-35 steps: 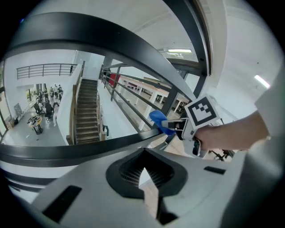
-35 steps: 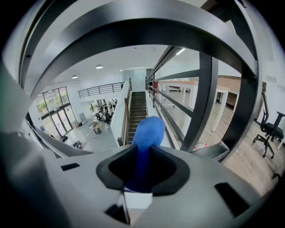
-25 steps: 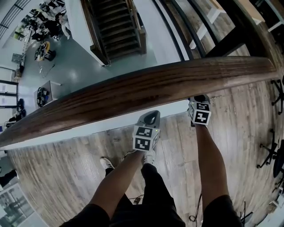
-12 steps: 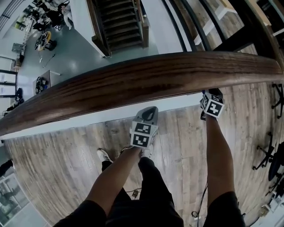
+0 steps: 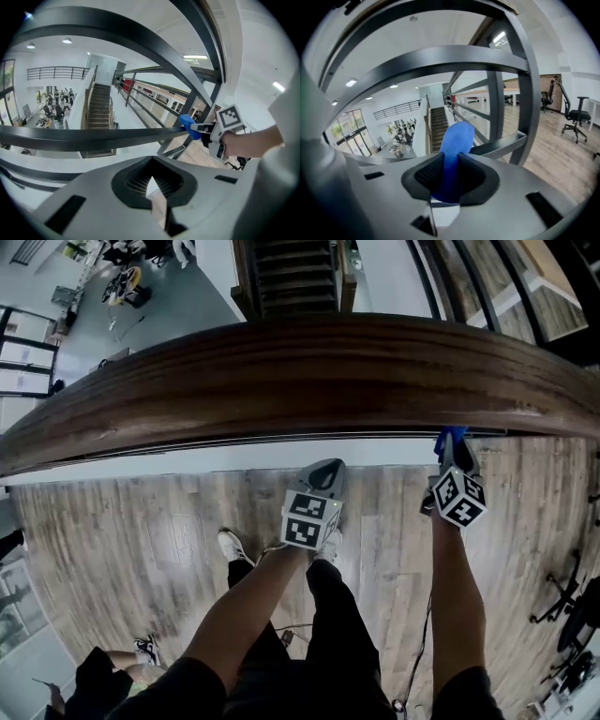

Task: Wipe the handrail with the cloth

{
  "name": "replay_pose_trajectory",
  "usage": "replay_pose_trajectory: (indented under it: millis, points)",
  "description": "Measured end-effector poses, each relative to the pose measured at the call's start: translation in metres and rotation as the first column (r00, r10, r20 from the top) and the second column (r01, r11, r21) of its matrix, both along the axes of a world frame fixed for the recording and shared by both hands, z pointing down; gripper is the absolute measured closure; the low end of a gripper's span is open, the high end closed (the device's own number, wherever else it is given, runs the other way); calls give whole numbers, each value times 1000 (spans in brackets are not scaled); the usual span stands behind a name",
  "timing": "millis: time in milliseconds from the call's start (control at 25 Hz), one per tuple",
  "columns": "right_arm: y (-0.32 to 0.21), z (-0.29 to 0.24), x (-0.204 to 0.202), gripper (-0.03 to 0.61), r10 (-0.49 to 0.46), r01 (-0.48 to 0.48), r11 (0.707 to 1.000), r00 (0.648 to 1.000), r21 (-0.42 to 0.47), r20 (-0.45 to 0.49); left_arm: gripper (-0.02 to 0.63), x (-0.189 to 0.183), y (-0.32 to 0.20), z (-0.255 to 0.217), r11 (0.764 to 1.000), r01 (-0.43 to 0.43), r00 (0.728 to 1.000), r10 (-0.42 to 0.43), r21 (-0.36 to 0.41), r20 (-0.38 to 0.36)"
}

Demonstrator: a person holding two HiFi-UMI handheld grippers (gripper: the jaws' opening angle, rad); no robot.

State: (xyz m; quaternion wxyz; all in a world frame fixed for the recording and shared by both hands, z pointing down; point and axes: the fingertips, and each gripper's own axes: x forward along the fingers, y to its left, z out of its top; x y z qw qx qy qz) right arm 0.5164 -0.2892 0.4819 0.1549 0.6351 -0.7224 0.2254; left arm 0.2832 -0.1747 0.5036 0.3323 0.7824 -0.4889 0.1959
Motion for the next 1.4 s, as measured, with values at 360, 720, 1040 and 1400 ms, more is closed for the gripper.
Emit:
replay_pose_trajectory:
  millis: [360,720,1040,1400]
  points:
    - [107,25,-245,479,-369,365,925,929,102,23,611,-170,64,59,973,227,974,-227,-30,22]
    - [224,69,-460,479,-598,598,802,801,-8,30,611,-363,159,77,934,353,934,-349,-49,76]
    - [253,112,-665,478,-719,719,695,695,-13,12,611,-552,196,88,874,486,871,-484,-9,82]
    - [260,153,-866,479,-774,770,632,632,-89,-29,611,-733,224,106,864,501,846,-500,46,184]
